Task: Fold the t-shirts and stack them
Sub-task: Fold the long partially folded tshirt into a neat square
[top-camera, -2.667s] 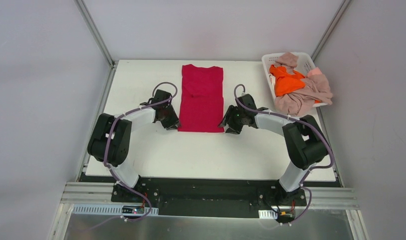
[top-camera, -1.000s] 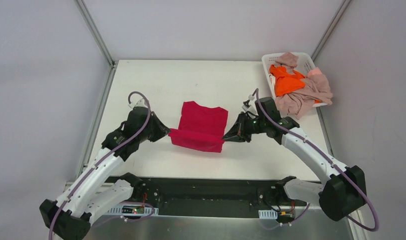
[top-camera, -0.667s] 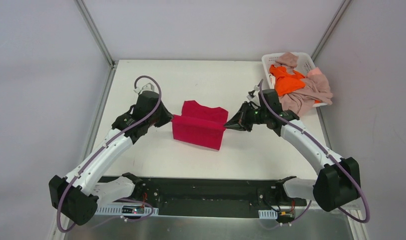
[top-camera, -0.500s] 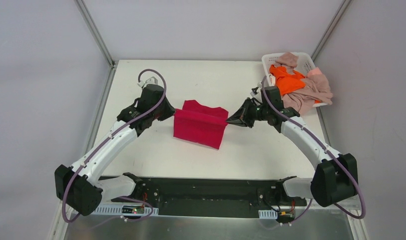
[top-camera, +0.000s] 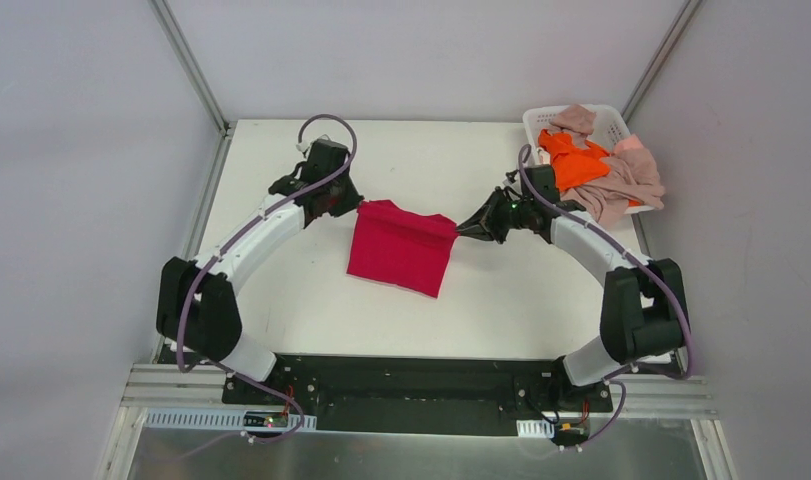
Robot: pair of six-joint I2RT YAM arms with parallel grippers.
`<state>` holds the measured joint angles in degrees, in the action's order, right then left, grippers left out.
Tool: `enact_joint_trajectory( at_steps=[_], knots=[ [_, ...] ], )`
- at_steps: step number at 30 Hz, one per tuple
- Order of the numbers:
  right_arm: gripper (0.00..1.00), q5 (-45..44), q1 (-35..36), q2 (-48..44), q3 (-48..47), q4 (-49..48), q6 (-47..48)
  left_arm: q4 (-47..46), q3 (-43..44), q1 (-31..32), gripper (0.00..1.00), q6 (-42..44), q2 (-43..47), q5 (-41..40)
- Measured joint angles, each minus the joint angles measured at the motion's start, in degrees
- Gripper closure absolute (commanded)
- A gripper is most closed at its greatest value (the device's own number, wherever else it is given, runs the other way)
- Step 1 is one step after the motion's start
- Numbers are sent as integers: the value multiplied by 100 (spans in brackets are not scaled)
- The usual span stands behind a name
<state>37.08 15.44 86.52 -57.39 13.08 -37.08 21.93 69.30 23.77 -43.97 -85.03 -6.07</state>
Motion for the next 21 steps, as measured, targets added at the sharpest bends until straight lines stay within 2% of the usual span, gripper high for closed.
enact_joint_trajectory(
  at_steps=[10,17,18,19,20,21],
  knots=[
    [100,160,-122,1156,-385,-483,-94,-31,651,-299,100,118,-1294,205],
    [100,94,-166,1617,-546,-645,-162,-57,1056,-376,100,195,-1969,369],
    [100,55,-173,1676,-577,-662,-175,-59,1128,-389,96,214,-2059,398],
    [100,13,-177,1714,-592,-680,-188,-66,1176,-393,87,238,-2124,417],
    [96,-44,-184,1746,-601,-693,-195,-66,1226,-400,76,264,-2194,428],
    [87,-101,-186,1762,-605,-695,-203,-63,1266,-400,70,302,-2251,437]
  ],
)
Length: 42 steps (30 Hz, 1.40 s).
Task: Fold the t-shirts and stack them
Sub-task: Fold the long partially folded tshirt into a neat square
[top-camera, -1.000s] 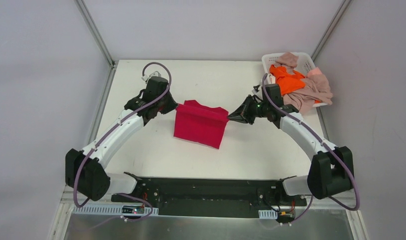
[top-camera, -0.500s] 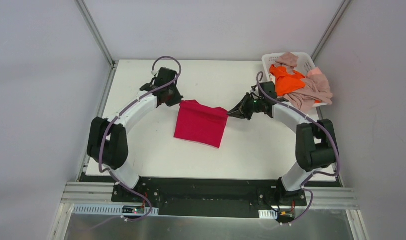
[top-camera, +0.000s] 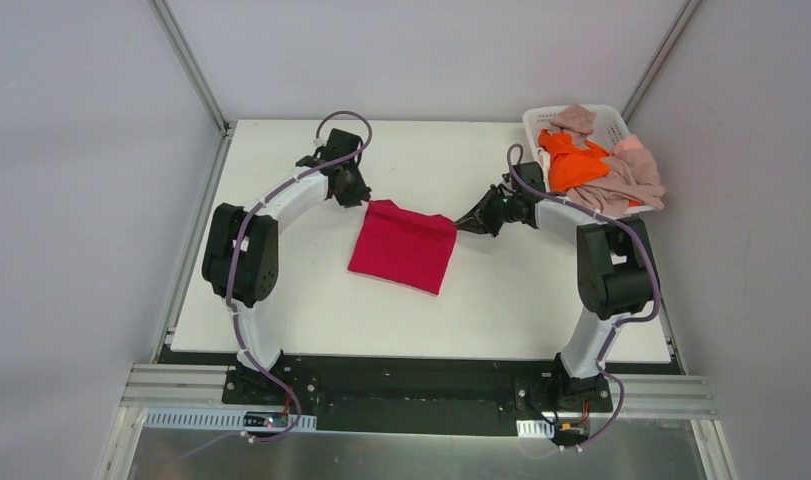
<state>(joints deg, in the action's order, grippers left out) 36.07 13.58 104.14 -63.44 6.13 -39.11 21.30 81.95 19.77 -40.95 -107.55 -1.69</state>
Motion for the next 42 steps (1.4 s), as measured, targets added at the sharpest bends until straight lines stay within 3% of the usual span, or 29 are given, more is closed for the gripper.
enact_joint_trajectory(
  at_steps=[1,3,5,6,10,17,27,34,42],
  knots=[
    [74,-55,-4,4,-4,9,-11,-4,35,0,62,33,-48,-9],
    [30,-175,-26,31,-70,68,-44,-4,92,-33,36,94,-98,-26],
    [4,-302,-52,57,-234,184,-33,-2,116,-74,19,192,-98,-35],
    [1,-365,-66,59,-313,238,-7,-9,131,-79,12,212,-90,-35],
    [0,-675,-72,-48,-450,365,101,-4,140,-120,1,337,15,20],
    [1,-1016,44,-887,-7,608,199,-83,-48,-107,1,601,455,691],
    [0,-892,953,-1338,278,509,420,-76,-498,-68,1,1054,503,1779],
    [0,-909,975,-708,-153,240,417,-310,-496,46,1,1016,431,2330],
    [1,-1054,752,455,-839,98,431,-699,-525,48,1,866,-286,2575]
  ],
)
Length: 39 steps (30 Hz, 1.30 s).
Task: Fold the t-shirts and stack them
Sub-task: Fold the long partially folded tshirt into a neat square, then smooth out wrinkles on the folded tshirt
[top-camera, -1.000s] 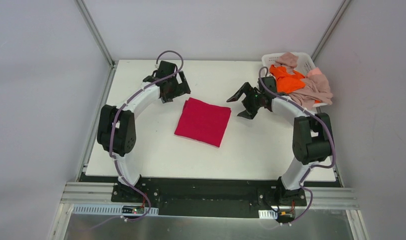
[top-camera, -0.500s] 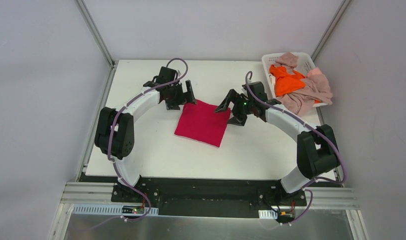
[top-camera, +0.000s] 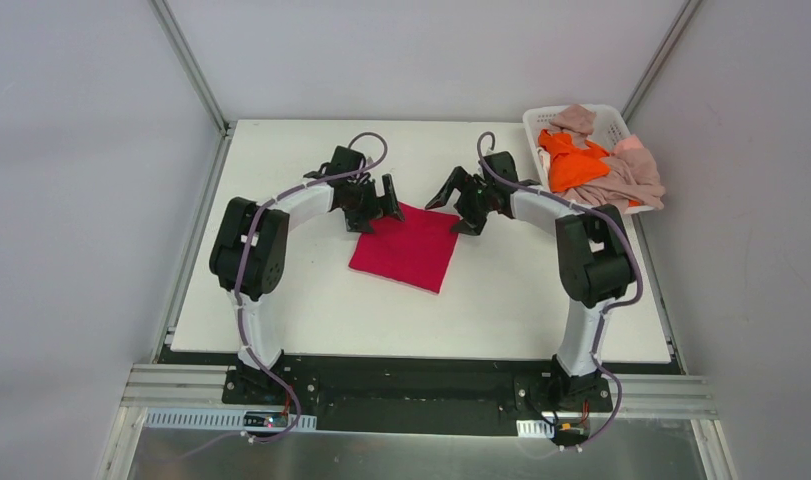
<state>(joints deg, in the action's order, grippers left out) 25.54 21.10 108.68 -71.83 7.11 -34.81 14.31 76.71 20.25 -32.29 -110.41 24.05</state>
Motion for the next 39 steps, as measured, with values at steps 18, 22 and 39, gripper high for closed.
enact_joint_trajectory(
  at_steps=[18,22,39],
  knots=[
    [0,46,-162,848,-1141,525,686,-651,-1239,264,1,-627,793,-848],
    [0,120,-157,328,-739,684,662,-525,-1167,280,1,-603,946,-977],
    [0,1222,540,-890,1641,-177,-146,-455,260,-140,1,-417,-431,-848]
  ],
)
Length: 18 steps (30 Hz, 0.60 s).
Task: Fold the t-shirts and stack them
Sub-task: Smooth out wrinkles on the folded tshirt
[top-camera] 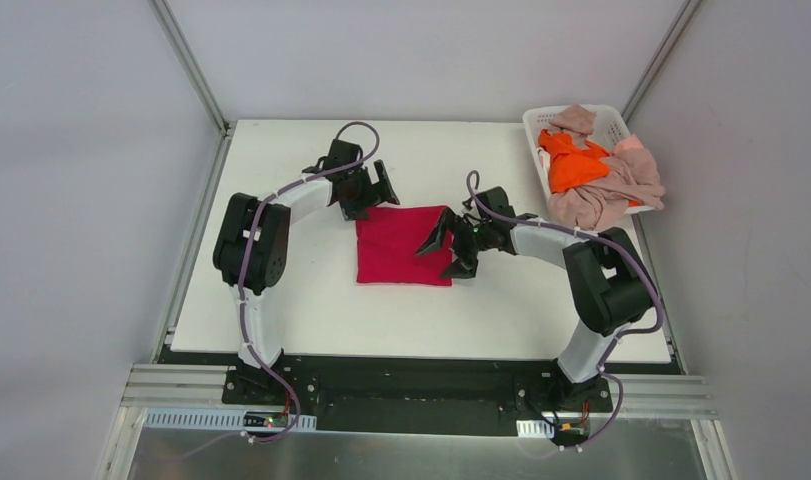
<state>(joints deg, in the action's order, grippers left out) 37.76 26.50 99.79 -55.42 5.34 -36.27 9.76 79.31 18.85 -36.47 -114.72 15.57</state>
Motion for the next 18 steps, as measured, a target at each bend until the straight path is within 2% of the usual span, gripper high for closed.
enact_joint_trajectory(
  at_steps=[5,13,18],
  knots=[
    [0,-74,0,94,302,-223,-116,-31,2,-118,2,-46,-35,138],
    [0,-184,-2,33,289,-177,-136,-9,20,-168,1,-35,-20,308],
    [0,-785,24,-730,282,310,57,258,-7,-173,1,179,315,328]
  ],
)
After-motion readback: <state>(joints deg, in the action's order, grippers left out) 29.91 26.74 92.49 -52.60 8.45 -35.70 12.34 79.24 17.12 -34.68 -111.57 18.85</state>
